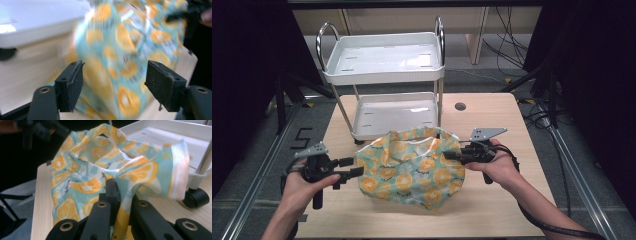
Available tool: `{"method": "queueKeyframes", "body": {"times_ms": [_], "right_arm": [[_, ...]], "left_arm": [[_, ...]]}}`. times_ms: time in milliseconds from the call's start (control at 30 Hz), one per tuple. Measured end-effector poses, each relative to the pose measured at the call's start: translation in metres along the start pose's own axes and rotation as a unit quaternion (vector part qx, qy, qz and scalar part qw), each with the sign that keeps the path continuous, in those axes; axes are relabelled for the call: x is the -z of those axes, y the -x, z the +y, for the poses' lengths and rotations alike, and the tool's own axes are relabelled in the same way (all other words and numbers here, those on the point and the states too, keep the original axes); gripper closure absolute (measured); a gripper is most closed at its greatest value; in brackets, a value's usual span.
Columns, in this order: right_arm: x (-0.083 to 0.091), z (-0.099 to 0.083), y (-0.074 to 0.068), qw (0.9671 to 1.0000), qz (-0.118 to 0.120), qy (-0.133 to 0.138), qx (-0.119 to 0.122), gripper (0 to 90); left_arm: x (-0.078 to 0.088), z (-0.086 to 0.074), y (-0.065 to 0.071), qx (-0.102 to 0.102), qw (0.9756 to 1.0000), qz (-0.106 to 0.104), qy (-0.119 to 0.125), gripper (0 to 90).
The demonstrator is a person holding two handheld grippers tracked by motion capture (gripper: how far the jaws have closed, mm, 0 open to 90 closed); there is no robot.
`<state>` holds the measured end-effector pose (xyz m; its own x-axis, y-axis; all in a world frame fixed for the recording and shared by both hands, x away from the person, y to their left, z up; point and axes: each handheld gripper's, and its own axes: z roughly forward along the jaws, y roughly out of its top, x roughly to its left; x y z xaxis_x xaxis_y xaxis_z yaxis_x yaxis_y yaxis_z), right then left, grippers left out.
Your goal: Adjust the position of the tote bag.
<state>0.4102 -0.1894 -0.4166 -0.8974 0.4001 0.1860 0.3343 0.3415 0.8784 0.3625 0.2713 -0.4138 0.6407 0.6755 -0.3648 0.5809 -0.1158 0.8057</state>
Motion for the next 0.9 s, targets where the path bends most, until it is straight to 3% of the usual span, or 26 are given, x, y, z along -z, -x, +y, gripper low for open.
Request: {"method": "queueKeyframes", "body": {"times_ms": [67,100,133,167,200,233,300,367,467,500,533,600,700,867,900], "right_arm": [[-0.002,0.000,-0.003,0.9999,-0.004,0.004,0.013,89.1],[-0.001,0.001,-0.004,0.9999,-0.005,0.003,0.012,89.3],[-0.001,0.001,-0.004,0.9999,-0.005,0.003,0.012,89.3],[0.000,0.001,-0.004,0.9999,-0.001,-0.004,0.015,89.4],[0.000,0.002,-0.005,0.9997,-0.003,-0.004,0.025,89.6],[0.000,0.002,-0.006,0.9996,0.001,-0.001,0.027,89.6],[0.002,0.002,-0.006,0.9996,0.001,-0.005,0.030,89.7],[0.002,0.002,-0.006,0.9995,0.002,-0.002,0.031,89.7],[0.001,-0.001,-0.006,0.9995,-0.002,0.001,0.031,89.7],[0.000,-0.002,-0.005,0.9995,-0.001,0.006,0.031,89.6],[0.001,-0.002,-0.005,0.9996,-0.003,-0.002,0.027,89.7],[0.001,-0.002,-0.004,0.9996,-0.001,-0.005,0.027,89.7],[0.001,-0.002,-0.005,0.9996,0.000,-0.006,0.028,89.7],[-0.003,-0.001,-0.006,0.9995,0.003,-0.008,0.031,89.6],[-0.003,-0.001,-0.006,0.9995,0.002,-0.008,0.031,89.7]], "left_arm": [[-0.010,0.008,-0.012,0.012,0.9997,0.000,-0.020,26.5],[-0.021,0.011,-0.021,0.021,0.9985,-0.003,-0.050,25.8],[-0.021,0.011,-0.021,0.021,0.9985,-0.003,-0.050,29.8],[-0.028,0.012,-0.027,0.028,0.9975,0.005,-0.065,29.8],[-0.038,0.011,-0.036,0.040,0.9948,0.014,-0.093,29.0],[-0.038,0.011,-0.036,0.040,0.9948,0.014,-0.093,28.4],[-0.045,0.010,-0.046,0.053,0.9918,0.008,-0.116,26.1],[-0.047,0.008,-0.051,0.066,0.9910,0.005,-0.116,26.6],[-0.044,0.001,-0.052,0.088,0.9893,-0.022,-0.114,23.4],[-0.043,0.000,-0.053,0.087,0.9890,-0.022,-0.118,22.3],[-0.037,-0.004,-0.054,0.089,0.9879,-0.008,-0.127,22.2],[-0.031,-0.006,-0.057,0.092,0.9886,0.002,-0.120,23.1],[-0.029,-0.009,-0.058,0.104,0.9881,-0.005,-0.113,23.5],[-0.046,-0.012,-0.056,0.114,0.9866,-0.039,-0.110,23.2],[-0.051,-0.012,-0.056,0.127,0.9851,-0.046,-0.107,23.2]]}}
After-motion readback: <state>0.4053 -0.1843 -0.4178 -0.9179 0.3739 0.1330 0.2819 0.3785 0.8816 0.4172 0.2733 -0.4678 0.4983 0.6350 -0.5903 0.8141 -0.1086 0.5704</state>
